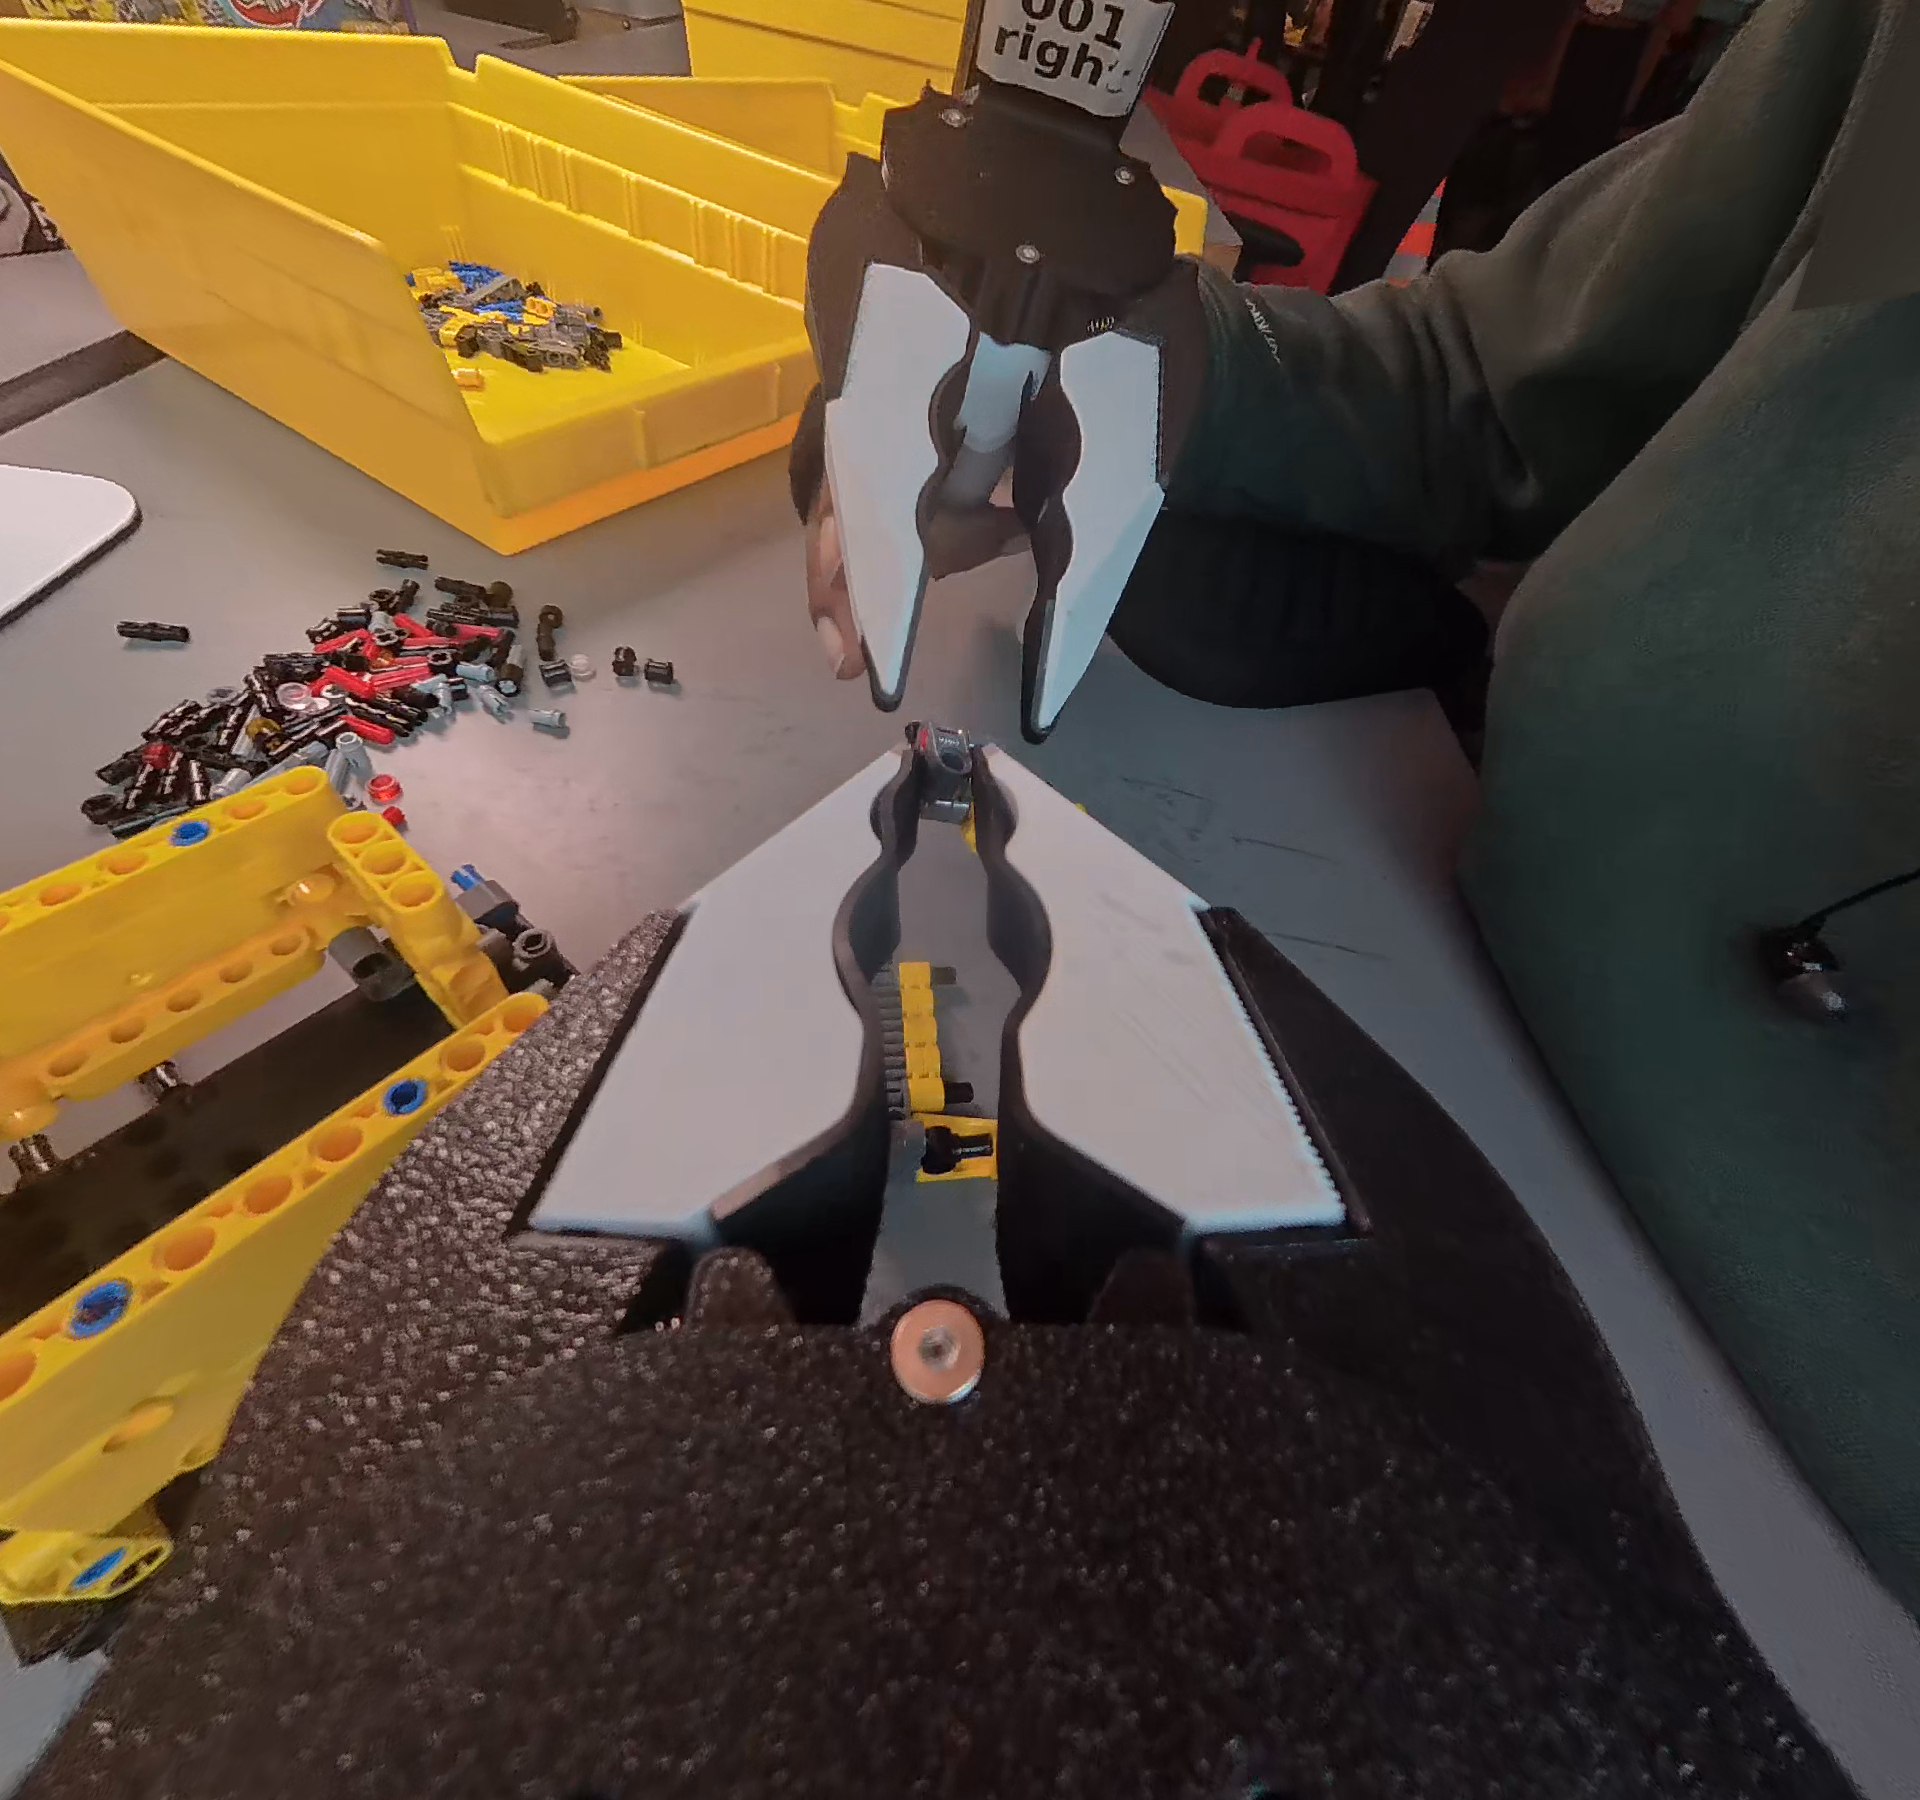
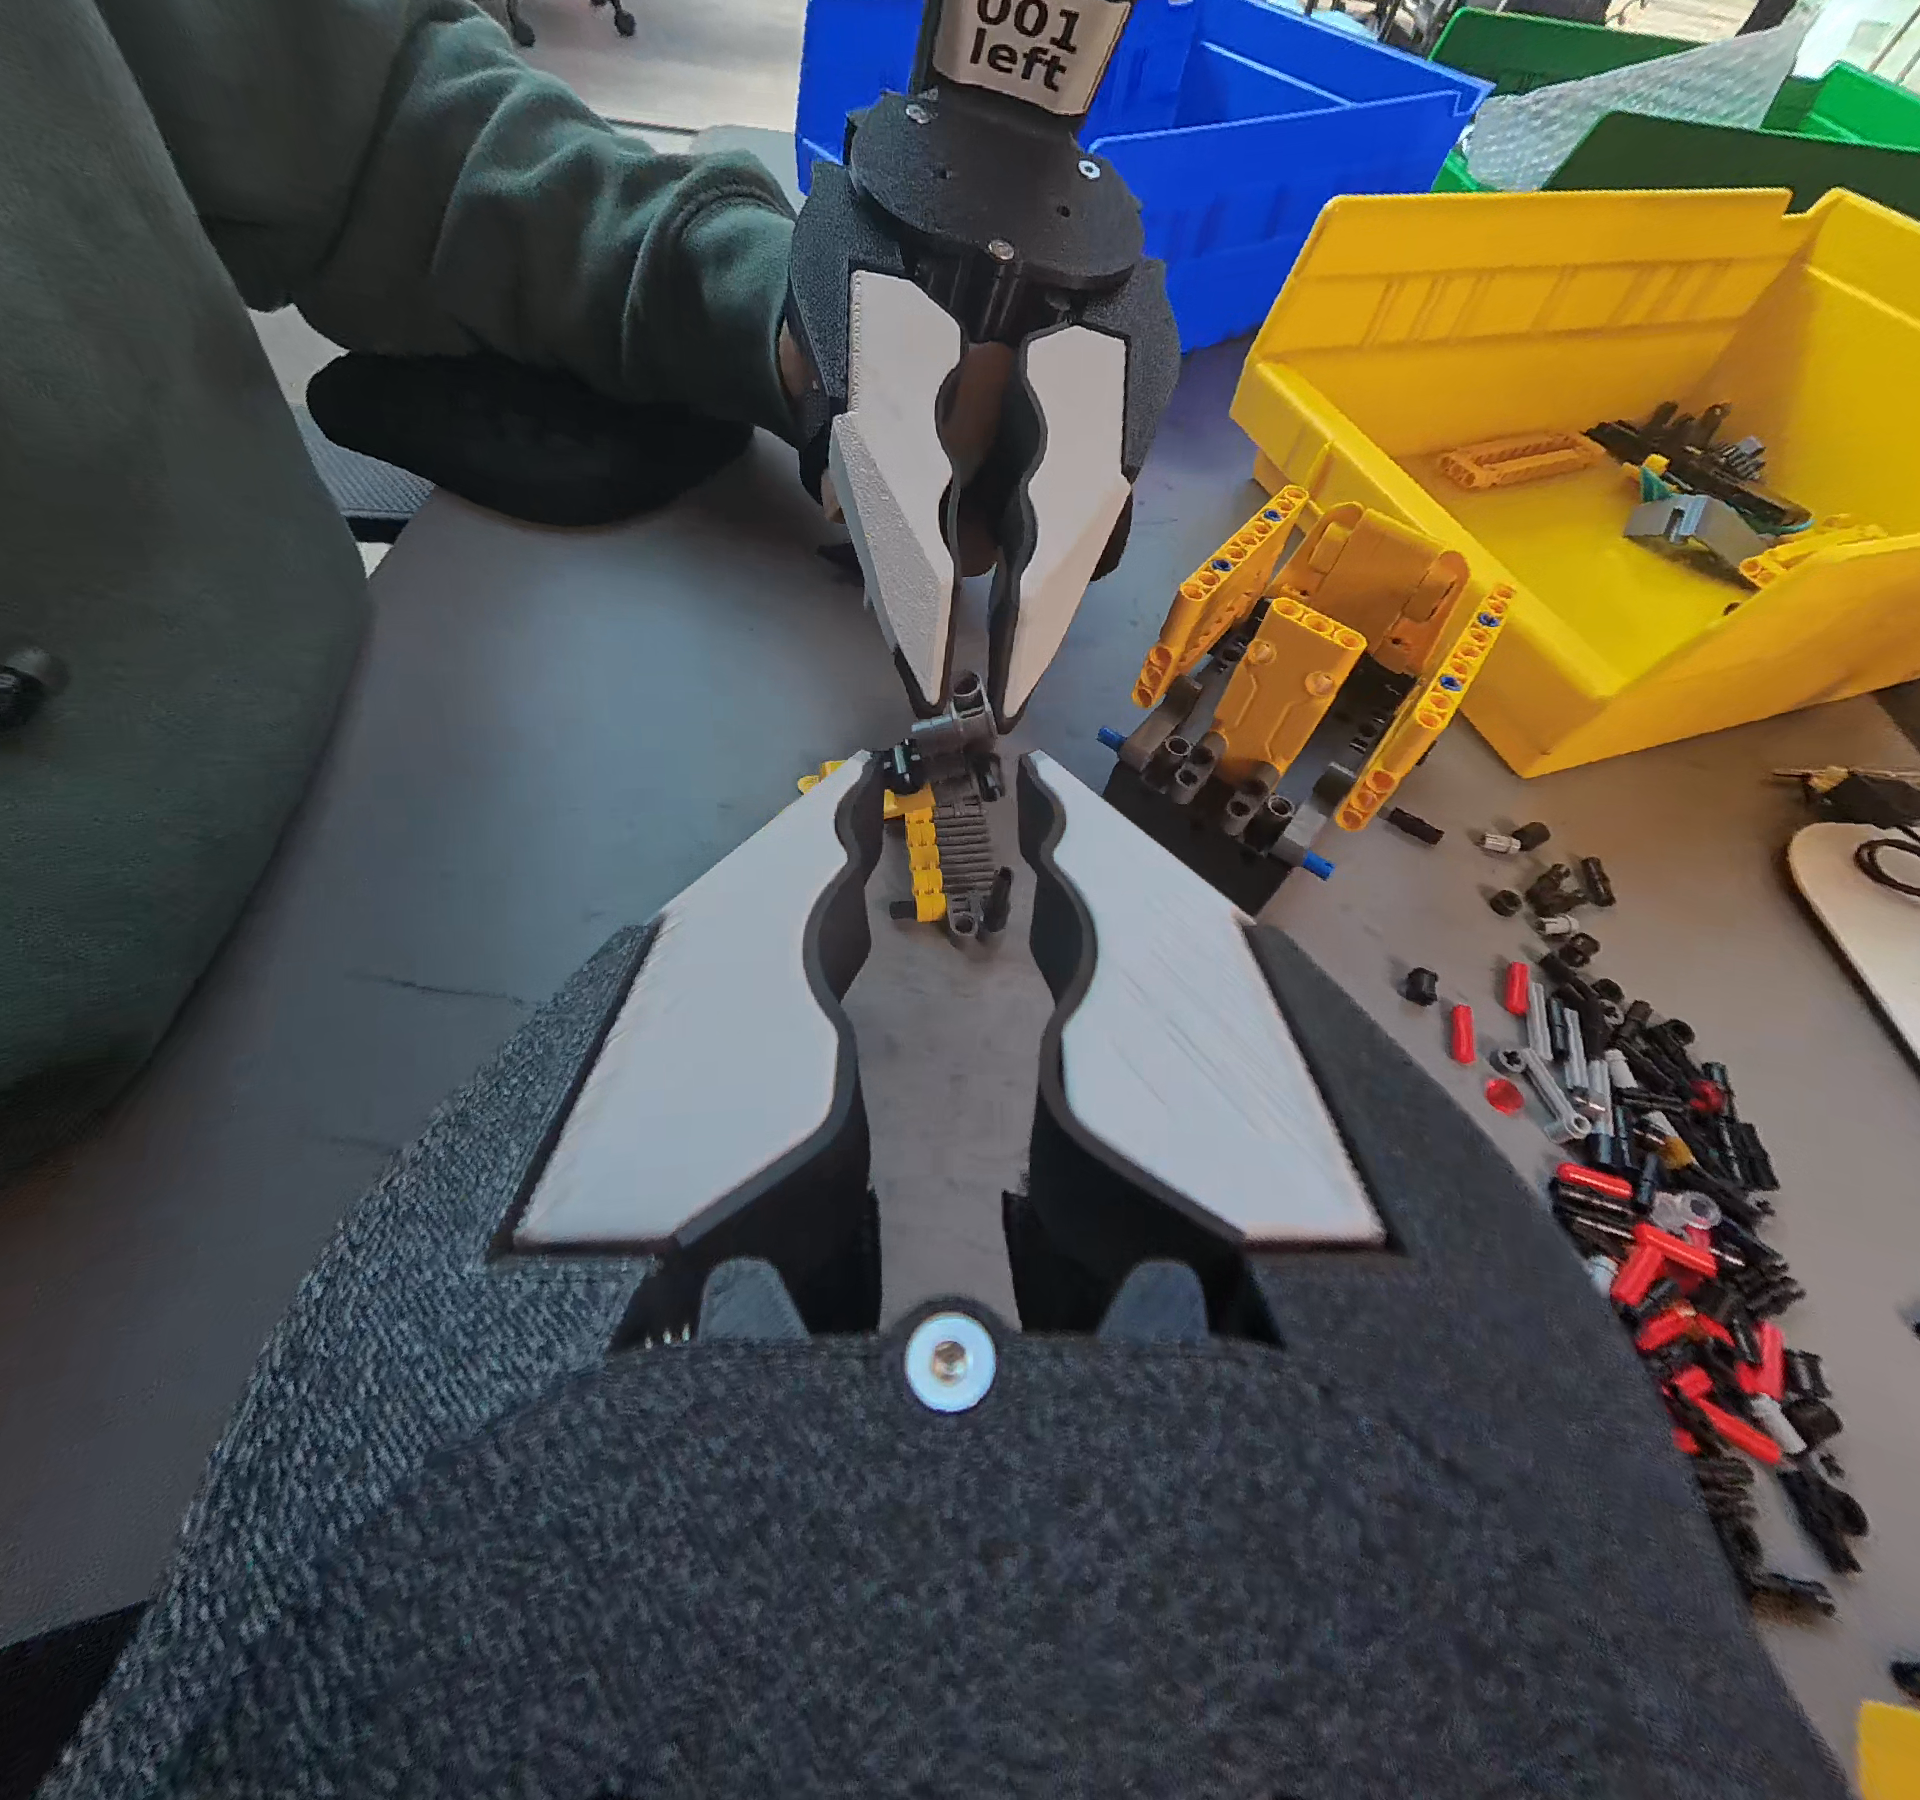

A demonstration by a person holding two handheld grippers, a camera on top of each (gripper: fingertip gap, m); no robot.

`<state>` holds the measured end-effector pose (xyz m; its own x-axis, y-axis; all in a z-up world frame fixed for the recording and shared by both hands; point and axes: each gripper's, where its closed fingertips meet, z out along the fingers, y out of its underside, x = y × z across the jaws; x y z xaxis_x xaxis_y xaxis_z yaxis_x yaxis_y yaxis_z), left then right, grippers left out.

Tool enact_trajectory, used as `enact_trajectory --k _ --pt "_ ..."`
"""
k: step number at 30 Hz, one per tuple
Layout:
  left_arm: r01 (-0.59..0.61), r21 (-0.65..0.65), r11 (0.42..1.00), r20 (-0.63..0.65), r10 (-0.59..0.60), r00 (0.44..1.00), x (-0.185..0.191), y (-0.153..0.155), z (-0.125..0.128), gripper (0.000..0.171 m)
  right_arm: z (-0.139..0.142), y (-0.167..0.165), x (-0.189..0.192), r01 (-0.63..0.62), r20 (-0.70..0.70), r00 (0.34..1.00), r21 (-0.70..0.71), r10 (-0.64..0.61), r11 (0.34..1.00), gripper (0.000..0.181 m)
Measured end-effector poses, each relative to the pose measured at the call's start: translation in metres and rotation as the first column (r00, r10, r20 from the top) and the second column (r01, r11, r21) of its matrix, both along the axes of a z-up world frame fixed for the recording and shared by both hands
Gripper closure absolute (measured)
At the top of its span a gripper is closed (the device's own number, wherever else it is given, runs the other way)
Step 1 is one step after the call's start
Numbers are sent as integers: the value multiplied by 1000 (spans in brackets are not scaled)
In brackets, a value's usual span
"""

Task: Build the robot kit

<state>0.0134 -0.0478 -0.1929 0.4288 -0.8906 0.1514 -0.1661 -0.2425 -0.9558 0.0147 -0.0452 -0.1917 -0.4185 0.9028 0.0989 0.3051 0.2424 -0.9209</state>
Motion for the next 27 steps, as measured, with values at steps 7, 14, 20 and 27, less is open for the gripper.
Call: enact_trajectory --k 7,14,20,27 --pt "-4 -12 1000 1 4 1000 -3 0 -1 162 -5 -3 -11 -39 12 999 40 38 998 165" --pt "-91 -71 993 -186 77 979 -33 3 -27 144 -24 15 0 2 101 995 3 -2 1000 166" --pt "-111 -108 988 -388 61 920 -25 -1 -62 143 -47 14 -2 4 204 979 -43 5 999 166" --pt "-77 -106 991 -505 13 863 -14 -3 -82 148 -48 12 0 6 223 975 -91 14 996 166"
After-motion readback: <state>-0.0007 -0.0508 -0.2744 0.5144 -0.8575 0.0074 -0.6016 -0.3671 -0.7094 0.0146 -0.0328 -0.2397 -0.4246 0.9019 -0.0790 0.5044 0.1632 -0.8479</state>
